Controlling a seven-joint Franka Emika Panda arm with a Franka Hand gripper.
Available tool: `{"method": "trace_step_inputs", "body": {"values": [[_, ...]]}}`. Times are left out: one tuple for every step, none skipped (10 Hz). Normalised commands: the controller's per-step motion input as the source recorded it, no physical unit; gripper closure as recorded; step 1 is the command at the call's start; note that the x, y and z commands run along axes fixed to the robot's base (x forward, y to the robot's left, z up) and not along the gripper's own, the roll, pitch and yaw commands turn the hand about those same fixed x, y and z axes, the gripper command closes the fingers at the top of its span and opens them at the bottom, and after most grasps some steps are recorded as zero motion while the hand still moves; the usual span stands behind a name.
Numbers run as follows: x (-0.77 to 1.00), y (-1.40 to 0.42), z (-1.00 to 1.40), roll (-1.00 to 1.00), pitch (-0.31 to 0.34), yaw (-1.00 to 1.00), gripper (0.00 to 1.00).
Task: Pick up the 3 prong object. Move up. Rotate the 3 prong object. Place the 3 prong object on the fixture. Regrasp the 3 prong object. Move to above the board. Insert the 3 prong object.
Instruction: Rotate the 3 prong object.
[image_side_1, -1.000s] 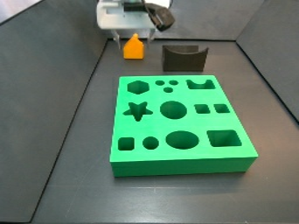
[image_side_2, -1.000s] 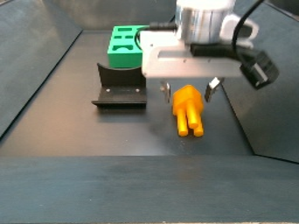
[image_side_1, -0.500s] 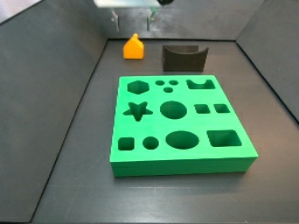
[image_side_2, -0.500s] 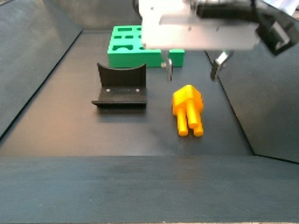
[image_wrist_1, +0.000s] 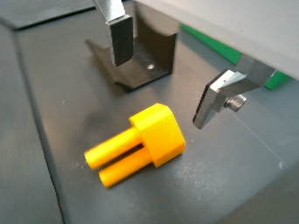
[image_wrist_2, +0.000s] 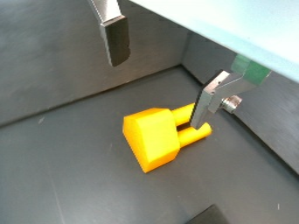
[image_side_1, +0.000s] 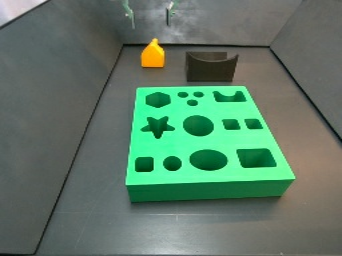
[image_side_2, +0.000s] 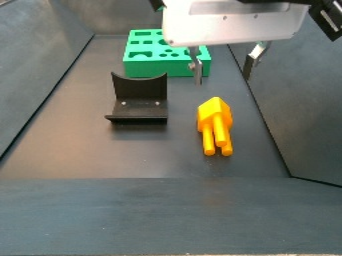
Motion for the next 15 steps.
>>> {"method": "trace_step_inputs", "body": {"values": [[0.04,0.00,-0.09,0.00,-0.003,1.00,0.00],[0.03,0.00,-0.06,0.00,-0.004,1.00,0.00],[0.04,0.00,-0.05,0.00,-0.005,1.00,0.00],[0.04,0.00,-0.05,0.00,-0.005,1.00,0.00],[0.04,0.00,-0.04,0.00,-0.005,1.00,0.00],[0.04,0.00,-0.04,0.00,-0.006,1.00,0.00],[0.04,0.00,-0.04,0.00,-0.006,1.00,0.00],[0.04,0.00,-0.04,0.00,-0.006,1.00,0.00],[0.04,0.00,-0.04,0.00,-0.006,1.00,0.00],[0.04,0.00,-0.04,0.00,-0.007,1.00,0.00],[0.04,0.00,-0.03,0.00,-0.007,1.00,0.00],[0.04,0.00,-0.03,0.00,-0.007,1.00,0.00],[0.04,0.00,-0.03,0.00,-0.007,1.00,0.00],[0.04,0.00,-0.03,0.00,-0.008,1.00,0.00],[0.04,0.00,-0.03,0.00,-0.008,1.00,0.00]]}}
